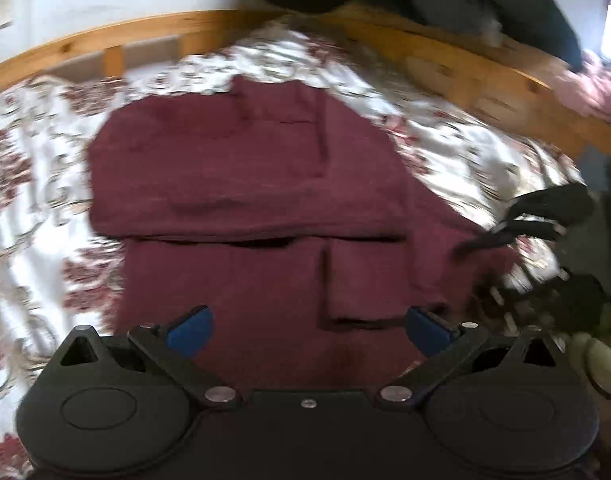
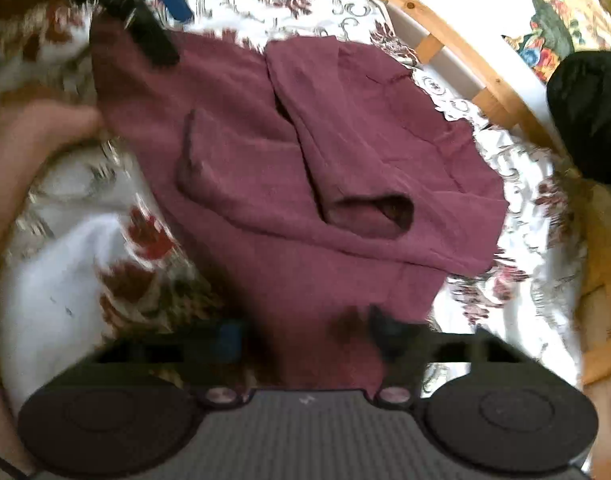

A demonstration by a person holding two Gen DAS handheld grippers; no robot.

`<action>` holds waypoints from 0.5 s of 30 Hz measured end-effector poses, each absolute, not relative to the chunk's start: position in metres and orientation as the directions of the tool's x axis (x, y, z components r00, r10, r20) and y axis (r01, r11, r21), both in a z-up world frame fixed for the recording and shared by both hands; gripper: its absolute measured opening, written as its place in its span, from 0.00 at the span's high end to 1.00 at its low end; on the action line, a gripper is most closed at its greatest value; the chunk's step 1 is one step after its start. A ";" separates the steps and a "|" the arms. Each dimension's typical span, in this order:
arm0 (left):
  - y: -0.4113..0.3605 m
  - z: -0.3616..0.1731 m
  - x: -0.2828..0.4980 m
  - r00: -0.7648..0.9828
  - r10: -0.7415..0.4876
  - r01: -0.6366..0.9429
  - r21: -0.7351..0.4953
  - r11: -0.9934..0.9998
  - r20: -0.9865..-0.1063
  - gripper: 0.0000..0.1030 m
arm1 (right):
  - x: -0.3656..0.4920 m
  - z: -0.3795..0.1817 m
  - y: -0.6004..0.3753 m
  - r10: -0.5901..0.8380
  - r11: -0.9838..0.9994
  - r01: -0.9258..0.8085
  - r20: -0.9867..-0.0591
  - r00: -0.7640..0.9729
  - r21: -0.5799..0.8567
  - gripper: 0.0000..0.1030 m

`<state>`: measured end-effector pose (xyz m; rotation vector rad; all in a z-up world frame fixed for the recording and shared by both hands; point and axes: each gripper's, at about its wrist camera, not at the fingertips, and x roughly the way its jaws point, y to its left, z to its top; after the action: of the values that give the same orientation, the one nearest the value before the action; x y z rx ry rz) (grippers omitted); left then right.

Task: Fold small clothes
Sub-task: 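Close the right gripper on the maroon shirt hem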

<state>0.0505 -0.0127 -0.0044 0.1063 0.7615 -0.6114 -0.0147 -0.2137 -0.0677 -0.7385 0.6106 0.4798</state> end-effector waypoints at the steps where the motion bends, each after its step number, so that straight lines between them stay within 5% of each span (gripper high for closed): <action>1: -0.016 -0.006 0.048 0.542 -0.499 0.577 -0.133 0.806 -0.676 0.01 | -0.014 -0.064 -0.216 0.210 0.668 -0.599 -0.661 0.721 -0.441 0.80; 9: -0.055 -0.026 0.026 0.529 -0.501 0.695 0.011 0.719 -0.684 0.01 | 0.013 -0.016 -0.266 0.456 0.840 -0.542 -0.568 0.685 0.019 0.84; 13: -0.077 -0.039 0.030 0.580 -0.415 0.667 0.116 0.736 -0.701 0.01 | 0.018 -0.013 -0.280 0.490 0.844 -0.527 -0.539 0.685 0.098 0.84; 15: -0.084 -0.044 0.034 0.624 -0.324 0.616 0.192 0.764 -0.711 0.14 | 0.016 -0.011 -0.280 0.487 0.847 -0.524 -0.532 0.693 0.093 0.84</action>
<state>0.0345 -0.0836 -0.0445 0.4469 0.7104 -0.5603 0.0161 -0.2803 -0.0111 -0.0681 0.5739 0.5648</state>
